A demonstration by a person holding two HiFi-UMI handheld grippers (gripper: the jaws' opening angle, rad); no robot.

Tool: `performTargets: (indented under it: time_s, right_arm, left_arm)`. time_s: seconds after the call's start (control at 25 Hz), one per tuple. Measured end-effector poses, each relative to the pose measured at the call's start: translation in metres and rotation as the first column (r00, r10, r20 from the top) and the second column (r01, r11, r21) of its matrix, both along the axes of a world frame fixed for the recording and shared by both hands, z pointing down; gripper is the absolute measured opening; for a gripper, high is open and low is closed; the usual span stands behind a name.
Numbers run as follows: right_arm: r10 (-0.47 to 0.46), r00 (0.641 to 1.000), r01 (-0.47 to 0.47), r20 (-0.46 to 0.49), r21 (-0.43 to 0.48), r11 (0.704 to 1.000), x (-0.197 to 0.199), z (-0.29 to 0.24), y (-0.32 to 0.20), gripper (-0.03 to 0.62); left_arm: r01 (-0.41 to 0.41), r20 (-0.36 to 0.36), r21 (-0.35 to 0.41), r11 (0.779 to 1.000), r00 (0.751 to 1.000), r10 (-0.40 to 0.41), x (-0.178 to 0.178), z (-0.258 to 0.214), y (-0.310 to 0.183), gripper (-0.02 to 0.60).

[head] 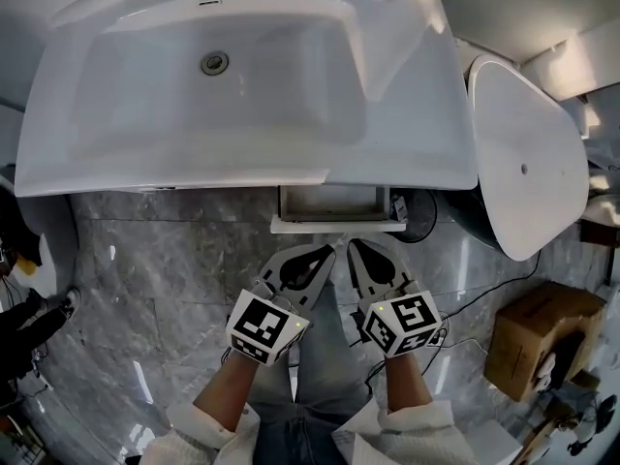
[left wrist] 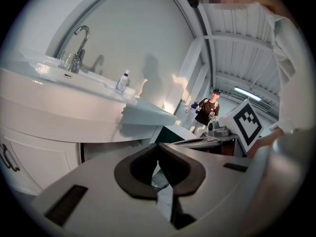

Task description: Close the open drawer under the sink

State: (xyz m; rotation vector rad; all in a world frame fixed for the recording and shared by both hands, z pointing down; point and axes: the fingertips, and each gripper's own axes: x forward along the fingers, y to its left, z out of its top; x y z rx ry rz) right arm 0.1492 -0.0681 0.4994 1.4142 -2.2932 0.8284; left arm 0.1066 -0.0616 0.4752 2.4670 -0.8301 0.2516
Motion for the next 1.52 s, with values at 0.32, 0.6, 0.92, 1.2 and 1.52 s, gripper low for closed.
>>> performTargets:
  time_s: [0.32, 0.6, 0.92, 1.2, 1.52]
  right_arm:
    - [0.022, 0.999, -0.023, -0.039, -0.024, 0.999, 0.011, 0.053, 0.001, 0.009]
    - [0.035, 0.998, -0.039, -0.053, -0.067, 0.997, 0.018, 0.091, 0.004, 0.009]
    - [0.058, 0.998, -0.061, -0.038, -0.107, 0.992, 0.020, 0.119, 0.002, 0.009]
    - [0.051, 0.998, -0.055, -0.040, -0.106, 0.993, 0.020, 0.130, -0.004, 0.009]
    - [0.061, 0.998, -0.063, -0.033, -0.090, 0.994, 0.019, 0.128, -0.005, 0.009]
  left_arm:
    - [-0.029, 0.071, -0.029, 0.999, 0.997, 0.031, 0.007, 0.056, 0.005, 0.021]
    - [-0.011, 0.122, -0.070, 0.997, 0.992, 0.020, 0.007, 0.096, 0.009, 0.021]
    - [0.047, 0.163, -0.127, 0.991, 0.986, -0.026, 0.005, 0.132, 0.006, 0.021]
    - [0.082, 0.179, -0.146, 0.986, 0.982, -0.055, 0.003, 0.145, -0.007, 0.021]
    - [0.082, 0.188, -0.121, 0.989, 0.980, -0.058, 0.002, 0.145, -0.010, 0.015]
